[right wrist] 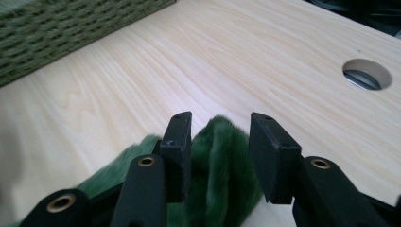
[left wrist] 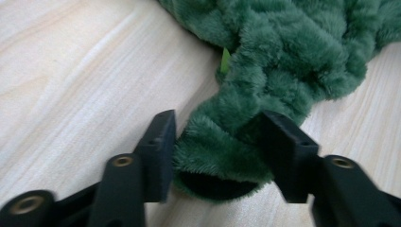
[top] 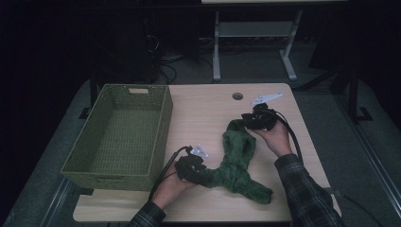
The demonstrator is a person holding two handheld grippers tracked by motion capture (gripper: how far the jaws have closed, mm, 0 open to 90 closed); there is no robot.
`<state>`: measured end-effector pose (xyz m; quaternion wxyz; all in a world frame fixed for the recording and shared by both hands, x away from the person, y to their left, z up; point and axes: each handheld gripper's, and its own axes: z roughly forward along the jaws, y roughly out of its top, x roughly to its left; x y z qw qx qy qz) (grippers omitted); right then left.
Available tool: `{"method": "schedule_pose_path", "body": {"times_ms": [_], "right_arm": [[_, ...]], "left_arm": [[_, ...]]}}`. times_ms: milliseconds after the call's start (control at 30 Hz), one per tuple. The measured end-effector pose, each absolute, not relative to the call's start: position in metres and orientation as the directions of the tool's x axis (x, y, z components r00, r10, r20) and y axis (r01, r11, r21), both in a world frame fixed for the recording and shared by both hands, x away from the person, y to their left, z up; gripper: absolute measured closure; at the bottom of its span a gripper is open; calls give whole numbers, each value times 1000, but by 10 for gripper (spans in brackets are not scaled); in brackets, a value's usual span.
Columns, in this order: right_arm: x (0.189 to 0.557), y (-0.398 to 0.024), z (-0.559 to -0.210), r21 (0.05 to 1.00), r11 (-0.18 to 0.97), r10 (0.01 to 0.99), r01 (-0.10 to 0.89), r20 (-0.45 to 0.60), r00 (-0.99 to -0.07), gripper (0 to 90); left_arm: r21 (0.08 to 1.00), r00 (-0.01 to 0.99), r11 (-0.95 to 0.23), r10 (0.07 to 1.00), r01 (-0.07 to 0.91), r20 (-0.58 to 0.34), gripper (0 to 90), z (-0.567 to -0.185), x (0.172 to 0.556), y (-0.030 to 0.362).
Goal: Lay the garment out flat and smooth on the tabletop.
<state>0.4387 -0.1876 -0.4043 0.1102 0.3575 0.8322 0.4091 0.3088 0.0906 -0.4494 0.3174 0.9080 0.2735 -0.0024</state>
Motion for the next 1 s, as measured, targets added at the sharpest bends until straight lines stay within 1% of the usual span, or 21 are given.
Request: {"method": "schedule_pose_path", "body": {"times_ms": [167,267,333,367,433,500,633,767,833,900,1000], "right_arm": [[460,-176,-412,722,443,675,531,120,-728,588],[466,-173,-417,698,470,673,540,113,-731,588],[469,-171,-422,692,473,673,545,114,-730,627],[470,-170,-425,686,483,671,545,110,-733,661],[472,-168,-431,671,504,670,544,95,-737,766],[473,-169,-431,677,504,671,536,85,-737,822],[475,-174,-425,711,481,688,514,58,-724,836],[485,-182,-415,734,449,706,510,59,-706,836],[490,-189,-411,764,401,733,505,64,-678,836],[497,-192,-412,752,391,741,531,85,-666,835],[505,-197,-415,759,372,761,535,81,-644,836]], "left_arm": [[554,858,-672,483,491,-174,606,-451,310,89],[545,866,-689,474,477,-158,648,-452,310,88],[550,861,-681,482,484,-161,661,-452,308,86],[552,863,-682,480,480,-157,662,-452,308,86],[551,866,-687,477,474,-152,670,-452,309,86],[548,867,-689,475,475,-154,684,-452,308,86],[539,867,-694,472,478,-161,708,-451,308,85],[529,872,-707,467,469,-149,720,-450,308,86],[528,872,-709,466,468,-147,723,-450,308,86],[530,872,-707,467,469,-147,723,-450,307,85],[535,868,-699,473,474,-150,723,-451,307,85]]}}
